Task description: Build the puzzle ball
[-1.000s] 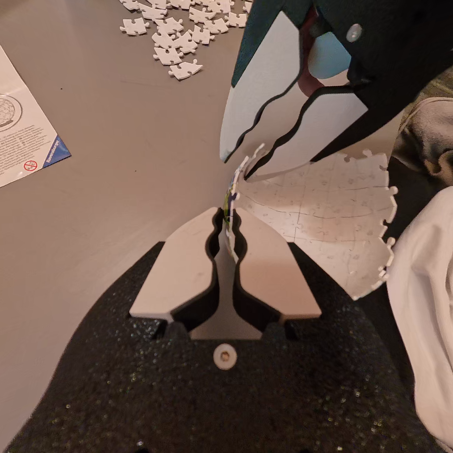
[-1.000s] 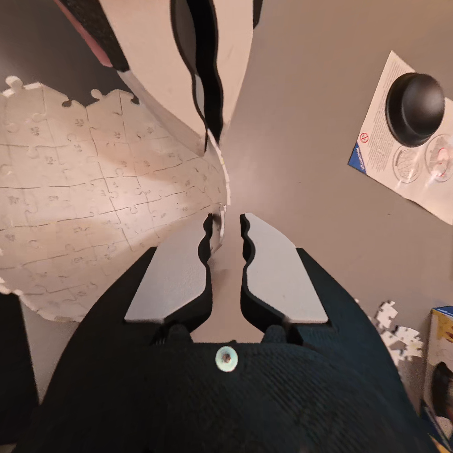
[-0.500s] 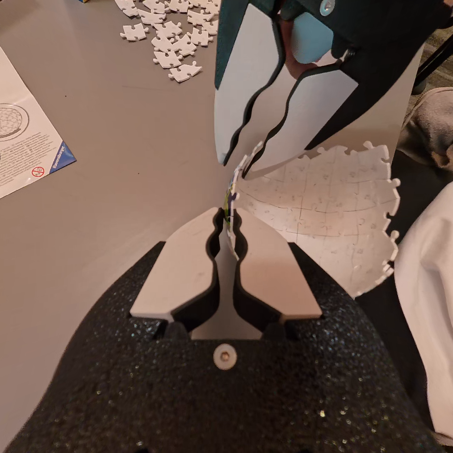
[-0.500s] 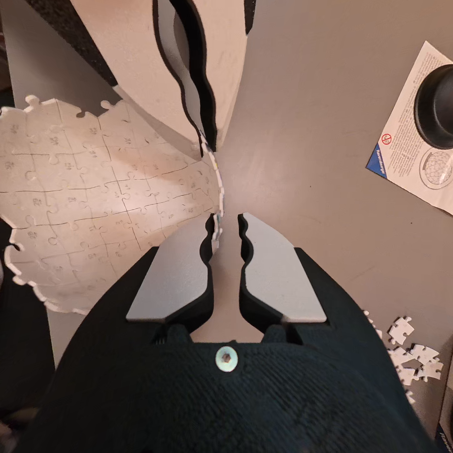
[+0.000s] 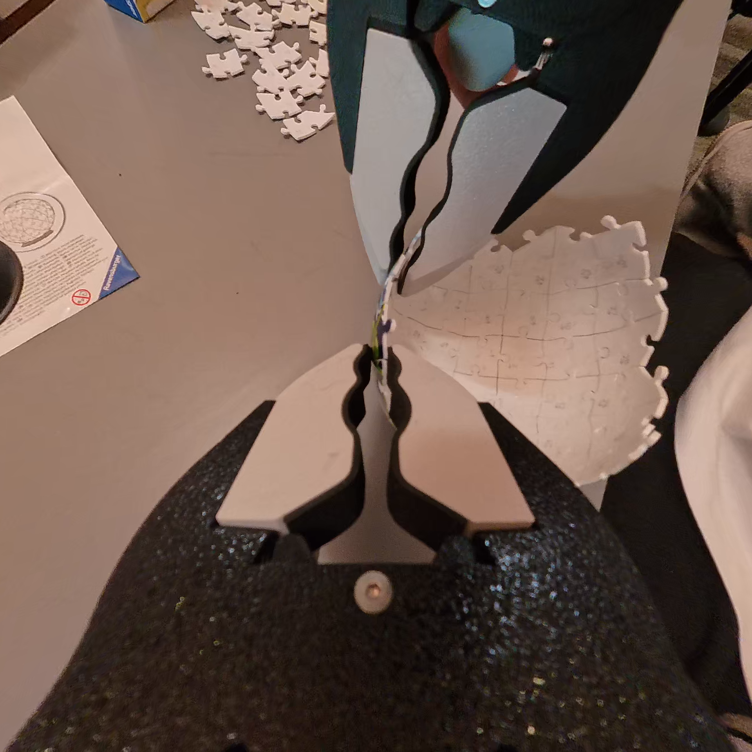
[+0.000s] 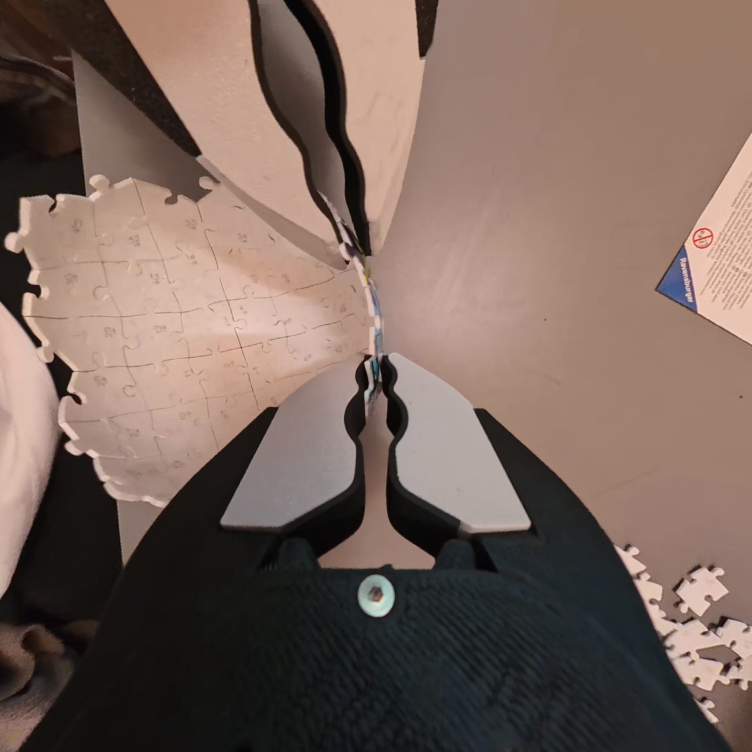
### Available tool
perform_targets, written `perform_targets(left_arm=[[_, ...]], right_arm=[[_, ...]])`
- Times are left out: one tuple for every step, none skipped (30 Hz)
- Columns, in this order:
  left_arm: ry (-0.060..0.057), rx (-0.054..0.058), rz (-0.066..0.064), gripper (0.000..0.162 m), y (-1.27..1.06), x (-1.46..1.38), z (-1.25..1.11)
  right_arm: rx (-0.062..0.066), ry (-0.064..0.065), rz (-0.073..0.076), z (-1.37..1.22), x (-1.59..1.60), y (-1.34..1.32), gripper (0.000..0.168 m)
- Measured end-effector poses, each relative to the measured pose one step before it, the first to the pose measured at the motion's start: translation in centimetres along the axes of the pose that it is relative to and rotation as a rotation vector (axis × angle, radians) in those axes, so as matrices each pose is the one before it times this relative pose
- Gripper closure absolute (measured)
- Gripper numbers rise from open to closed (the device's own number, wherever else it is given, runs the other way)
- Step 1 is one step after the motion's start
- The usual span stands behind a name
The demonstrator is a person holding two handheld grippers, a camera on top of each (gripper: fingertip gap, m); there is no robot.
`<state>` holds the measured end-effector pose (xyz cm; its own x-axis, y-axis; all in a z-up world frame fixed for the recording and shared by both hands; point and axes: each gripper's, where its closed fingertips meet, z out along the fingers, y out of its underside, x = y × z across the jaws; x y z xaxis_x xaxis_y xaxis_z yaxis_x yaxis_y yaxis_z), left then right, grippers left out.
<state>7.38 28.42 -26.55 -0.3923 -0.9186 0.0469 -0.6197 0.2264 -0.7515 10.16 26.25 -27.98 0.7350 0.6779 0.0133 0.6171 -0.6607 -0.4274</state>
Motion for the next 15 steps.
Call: perform_targets(left_arm=[[-0.001, 0.0003, 0.0035, 0.156, 0.004, -0.012, -0.005], [-0.0006, 0.0003, 0.002, 0.156, -0.011, 0.006, 0.012], [0.0008, 0.0016, 0.0013, 0.156, -0.034, 0.024, -0.002], [-0.0009, 0.0004, 0.0032, 0.156, -0.023, 0.008, -0.004], [-0.0047, -0.0016, 0.0049, 0.156, 0.013, -0.038, 0.001], [-0.0047, -0.0024, 0.0031, 0.156, 0.026, -0.065, -0.011], [-0.0031, -0.0029, 0.0007, 0.156, 0.053, -0.045, -0.008], [0.0005, -0.001, -0.0002, 0.156, 0.028, -0.02, -0.01], [0.001, 0.0013, -0.0008, 0.156, 0.011, -0.005, 0.006], [-0.0006, 0.0023, -0.0012, 0.156, -0.008, -0.028, -0.009], [-0.0008, 0.0027, -0.0018, 0.155, -0.032, -0.039, -0.016], [0.0006, 0.0022, -0.0013, 0.155, -0.03, -0.006, -0.014], [0.0031, 0.0009, -0.0005, 0.155, -0.01, 0.039, -0.011], [0.0016, 0.0001, 0.0002, 0.155, 0.003, 0.032, 0.027], [0.0015, -0.0003, -0.0007, 0.155, -0.002, 0.021, 0.035]], right_arm=[[-0.0007, -0.0108, 0.0099, 0.015, 0.0, -0.006, 0.163], [-0.0018, -0.0126, 0.0088, 0.014, -0.03, 0.01, 0.163], [-0.0049, -0.0077, 0.0047, 0.008, 0.042, 0.035, 0.159], [-0.0054, -0.0026, 0.0019, -0.021, 0.091, 0.024, 0.158], [-0.0041, -0.0143, 0.0001, 0.001, -0.112, -0.022, 0.162], [-0.0056, -0.0003, 0.0024, 0.03, 0.053, -0.016, 0.163], [-0.0044, 0.0089, 0.0016, 0.037, 0.169, -0.055, 0.164], [-0.0053, 0.0026, -0.0005, 0.029, 0.061, -0.012, 0.164], [-0.0046, -0.0022, -0.0024, -0.019, -0.015, 0.004, 0.164], [-0.0035, -0.0001, -0.0016, -0.024, 0.028, -0.009, 0.164], [-0.0008, 0.0068, -0.0027, -0.022, 0.106, -0.028, 0.164], [0.0011, 0.0096, -0.0051, -0.024, 0.131, -0.042, 0.164], [-0.0019, -0.0003, -0.0058, -0.02, -0.012, 0.016, 0.165], [-0.0043, -0.0038, -0.0034, -0.02, -0.041, 0.031, 0.164], [-0.006, -0.0034, -0.0025, -0.02, -0.034, 0.049, 0.164]])
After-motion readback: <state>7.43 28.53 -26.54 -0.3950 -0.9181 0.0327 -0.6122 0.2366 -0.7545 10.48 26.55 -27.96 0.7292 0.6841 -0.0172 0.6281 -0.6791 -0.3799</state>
